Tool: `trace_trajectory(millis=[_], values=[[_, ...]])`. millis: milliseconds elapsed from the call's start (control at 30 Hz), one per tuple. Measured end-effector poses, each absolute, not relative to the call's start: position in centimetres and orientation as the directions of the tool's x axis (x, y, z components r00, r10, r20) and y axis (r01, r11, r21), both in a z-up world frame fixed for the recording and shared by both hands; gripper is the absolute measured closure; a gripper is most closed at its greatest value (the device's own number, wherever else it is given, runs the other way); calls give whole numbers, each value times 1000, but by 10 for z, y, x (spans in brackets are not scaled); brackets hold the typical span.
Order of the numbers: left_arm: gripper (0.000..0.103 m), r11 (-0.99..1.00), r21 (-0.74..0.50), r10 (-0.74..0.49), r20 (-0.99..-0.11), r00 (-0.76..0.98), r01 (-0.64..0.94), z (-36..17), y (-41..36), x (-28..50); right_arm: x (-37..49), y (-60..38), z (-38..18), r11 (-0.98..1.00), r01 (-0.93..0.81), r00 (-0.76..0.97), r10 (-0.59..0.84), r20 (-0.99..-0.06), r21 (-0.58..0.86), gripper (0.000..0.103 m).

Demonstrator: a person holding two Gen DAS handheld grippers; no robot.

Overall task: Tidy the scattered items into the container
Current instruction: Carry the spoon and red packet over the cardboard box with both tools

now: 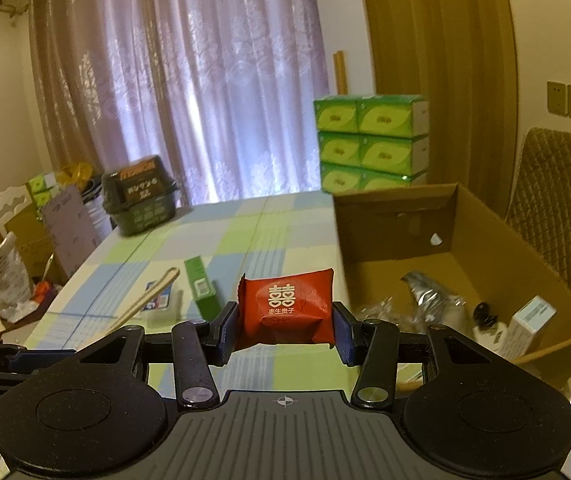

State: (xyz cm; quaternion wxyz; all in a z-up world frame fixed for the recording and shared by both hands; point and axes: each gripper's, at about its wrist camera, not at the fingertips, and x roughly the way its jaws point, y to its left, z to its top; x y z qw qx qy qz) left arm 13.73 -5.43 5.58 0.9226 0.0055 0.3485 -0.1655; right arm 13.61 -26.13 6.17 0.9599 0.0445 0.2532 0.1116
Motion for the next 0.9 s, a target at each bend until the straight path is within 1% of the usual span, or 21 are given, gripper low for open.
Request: trace_trajectory(millis=[300, 533, 900], values=[[76, 925, -110, -349, -623, 700, 364, 69, -89, 148, 142, -291, 78, 973, -160, 861, 221, -458, 168, 52], [76, 909, -117, -384, -610, 693, 400, 79, -112, 155, 144, -304, 90, 974, -159, 871, 214, -442, 159, 52], [76, 886, -126, -427, -594, 682, 446, 91, -144, 168, 150, -344, 99, 988, -93, 894, 138, -426, 124, 52]])
